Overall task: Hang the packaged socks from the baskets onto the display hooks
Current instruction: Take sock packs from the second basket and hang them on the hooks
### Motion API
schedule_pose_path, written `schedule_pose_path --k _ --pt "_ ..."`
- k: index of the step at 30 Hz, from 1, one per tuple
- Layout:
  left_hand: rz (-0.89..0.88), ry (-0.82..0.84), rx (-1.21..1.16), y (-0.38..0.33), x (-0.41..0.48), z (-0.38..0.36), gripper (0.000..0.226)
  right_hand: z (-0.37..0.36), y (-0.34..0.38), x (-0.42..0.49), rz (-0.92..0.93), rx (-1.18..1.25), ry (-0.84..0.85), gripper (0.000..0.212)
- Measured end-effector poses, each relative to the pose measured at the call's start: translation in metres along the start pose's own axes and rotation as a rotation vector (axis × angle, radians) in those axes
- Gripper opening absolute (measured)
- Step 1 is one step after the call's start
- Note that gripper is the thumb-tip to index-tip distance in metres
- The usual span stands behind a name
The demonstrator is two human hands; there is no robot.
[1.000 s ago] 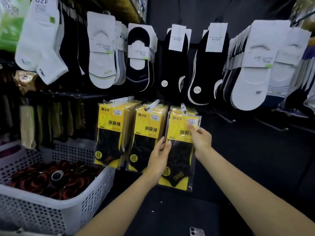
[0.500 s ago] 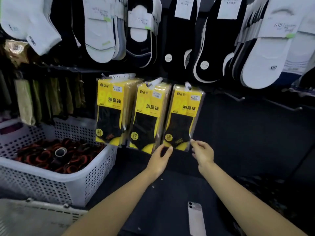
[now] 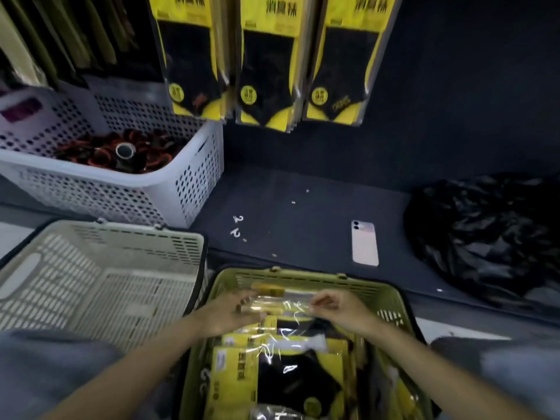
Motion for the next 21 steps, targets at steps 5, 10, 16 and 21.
schedule_pose_path --k 5,10,16,21 --pt "0.211 0.155 0.052 0.045 -0.009 -0.013 0.089 -0.033 -0.016 -0.005 0.046 -0.246 0.175 0.046" --pt "0.21 0.272 0.039 0.055 -0.021 -0.038 0.077 -0.064 -0.028 -0.013 0.054 -0.51 0.373 0.046" --pt "0.177 0.157 -0.065 0.058 -0.026 -0.042 0.06 -0.083 -0.036 -0.018 0.081 -0.579 0.352 0.041" --pt "0.21 0.07 -0.078 0.056 -0.022 -0.031 0.049 -0.053 -0.016 -0.012 0.19 -0.584 0.125 0.035"
Point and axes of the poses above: each hand's wrist, its own x-axis towards the middle knuckle, its own z-axis out of the back of the hand, y = z × x, the point moved 6 cm from there along x, towards the middle knuckle, and after that the axes turned 1 degree about -z, right-handed, at the moved point
